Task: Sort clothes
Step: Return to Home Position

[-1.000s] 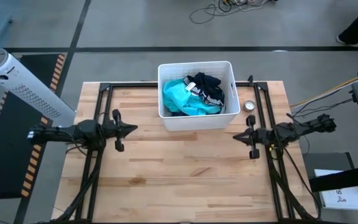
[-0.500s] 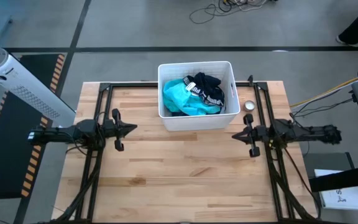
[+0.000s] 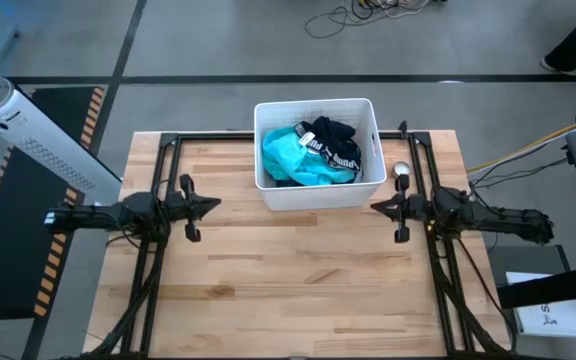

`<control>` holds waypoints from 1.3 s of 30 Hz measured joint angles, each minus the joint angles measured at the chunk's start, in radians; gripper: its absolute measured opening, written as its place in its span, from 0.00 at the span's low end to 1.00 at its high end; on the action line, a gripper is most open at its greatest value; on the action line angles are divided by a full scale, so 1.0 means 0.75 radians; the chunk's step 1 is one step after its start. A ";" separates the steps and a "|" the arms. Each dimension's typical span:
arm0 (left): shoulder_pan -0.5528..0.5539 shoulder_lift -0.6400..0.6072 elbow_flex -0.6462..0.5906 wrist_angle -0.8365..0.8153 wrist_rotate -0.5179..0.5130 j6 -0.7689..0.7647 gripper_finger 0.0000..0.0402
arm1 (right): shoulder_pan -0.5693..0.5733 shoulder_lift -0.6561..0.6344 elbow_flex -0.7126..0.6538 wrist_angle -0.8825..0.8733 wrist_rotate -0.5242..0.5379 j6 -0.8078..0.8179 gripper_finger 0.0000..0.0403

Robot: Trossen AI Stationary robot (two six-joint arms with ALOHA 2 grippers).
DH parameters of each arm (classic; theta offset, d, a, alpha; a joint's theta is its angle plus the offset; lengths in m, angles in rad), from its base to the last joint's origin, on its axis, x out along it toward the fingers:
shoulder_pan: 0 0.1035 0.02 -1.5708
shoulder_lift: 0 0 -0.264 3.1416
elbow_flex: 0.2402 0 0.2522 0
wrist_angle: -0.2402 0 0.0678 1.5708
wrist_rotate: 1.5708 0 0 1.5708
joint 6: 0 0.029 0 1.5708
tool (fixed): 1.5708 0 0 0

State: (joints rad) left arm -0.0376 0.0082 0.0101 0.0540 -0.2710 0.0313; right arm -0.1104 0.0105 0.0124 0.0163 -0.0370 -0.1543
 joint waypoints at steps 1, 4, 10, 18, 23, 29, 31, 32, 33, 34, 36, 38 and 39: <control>0.000 0.000 0.000 0.000 0.001 -0.010 0.00 | 0.000 0.001 0.000 0.000 0.003 0.000 0.00; 0.000 0.001 0.000 -0.002 0.022 -0.020 0.00 | 0.000 0.002 0.000 0.000 0.004 -0.003 0.00; 0.000 0.016 -0.001 -0.003 0.026 -0.026 0.00 | 0.001 0.002 -0.001 0.001 0.005 0.029 0.00; 0.000 0.065 -0.001 -0.001 0.031 -0.062 0.00 | 0.001 0.002 -0.001 -0.001 0.007 0.010 0.00; -0.001 0.097 0.003 0.004 0.031 -0.062 0.00 | 0.001 0.002 -0.001 -0.001 0.007 0.010 0.00; -0.001 0.123 0.012 0.015 0.031 -0.060 0.00 | 0.001 0.002 -0.002 -0.001 0.007 0.041 0.00; -0.001 0.128 0.012 0.016 0.031 -0.060 0.00 | 0.001 0.002 -0.002 -0.002 0.007 0.041 0.00; -0.001 0.130 0.013 0.017 0.031 -0.059 0.00 | 0.001 0.002 -0.002 -0.002 0.007 0.041 0.00; -0.001 0.132 0.013 0.018 0.031 -0.060 0.00 | 0.001 0.002 -0.002 -0.001 0.007 0.041 0.00; -0.001 0.135 0.013 0.019 0.031 -0.059 0.00 | 0.001 0.002 -0.002 -0.002 0.007 0.041 0.00; -0.001 0.140 0.013 0.020 0.031 -0.059 0.00 | 0.001 0.002 -0.002 -0.002 0.007 0.041 0.00; -0.001 0.145 0.014 0.020 0.031 -0.060 0.00 | 0.001 0.002 -0.002 -0.002 0.007 0.041 0.00; -0.001 0.149 0.015 0.020 0.031 -0.059 0.00 | 0.001 0.002 -0.002 -0.002 0.007 0.041 0.00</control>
State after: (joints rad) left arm -0.0380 0.1200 0.0216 0.0693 -0.2481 -0.0132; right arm -0.1101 0.0119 0.0110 0.0151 -0.0319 -0.1234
